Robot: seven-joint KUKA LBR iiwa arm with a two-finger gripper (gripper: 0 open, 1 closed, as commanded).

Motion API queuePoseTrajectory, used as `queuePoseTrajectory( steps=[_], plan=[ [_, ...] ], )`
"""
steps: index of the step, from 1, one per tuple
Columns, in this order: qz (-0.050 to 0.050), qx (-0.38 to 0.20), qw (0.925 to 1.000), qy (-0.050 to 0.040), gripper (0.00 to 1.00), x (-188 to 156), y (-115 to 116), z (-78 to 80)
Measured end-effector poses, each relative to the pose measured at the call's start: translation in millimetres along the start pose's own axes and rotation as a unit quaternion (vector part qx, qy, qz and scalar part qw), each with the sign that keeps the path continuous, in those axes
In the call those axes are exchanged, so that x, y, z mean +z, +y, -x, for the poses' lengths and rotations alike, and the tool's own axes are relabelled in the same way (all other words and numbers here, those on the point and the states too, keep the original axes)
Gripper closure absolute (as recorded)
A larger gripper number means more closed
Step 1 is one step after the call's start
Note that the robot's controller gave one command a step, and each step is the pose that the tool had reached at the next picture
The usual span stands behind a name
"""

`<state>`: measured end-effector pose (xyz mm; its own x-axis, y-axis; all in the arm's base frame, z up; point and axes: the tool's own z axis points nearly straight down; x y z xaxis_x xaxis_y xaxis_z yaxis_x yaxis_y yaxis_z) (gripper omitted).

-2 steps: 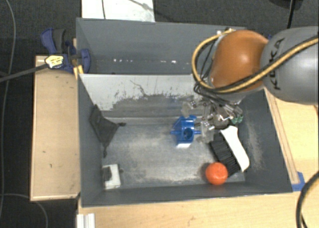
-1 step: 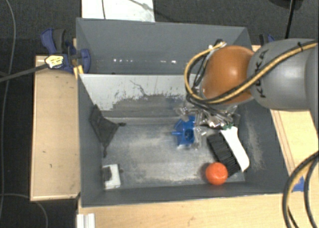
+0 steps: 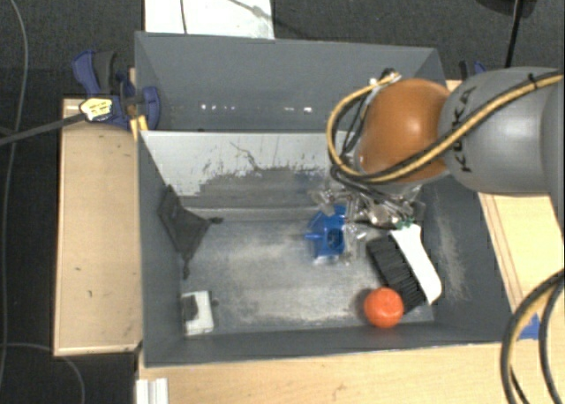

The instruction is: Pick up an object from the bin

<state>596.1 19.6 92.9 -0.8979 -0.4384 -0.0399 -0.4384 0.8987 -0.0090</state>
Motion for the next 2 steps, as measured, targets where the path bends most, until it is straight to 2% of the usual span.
queuePoseTrajectory(
  steps=[2],
  plan=[
    [0.0, 0.001, 1.0, 0.0, 1.0, 0.1, 0.0, 0.0]
  ],
)
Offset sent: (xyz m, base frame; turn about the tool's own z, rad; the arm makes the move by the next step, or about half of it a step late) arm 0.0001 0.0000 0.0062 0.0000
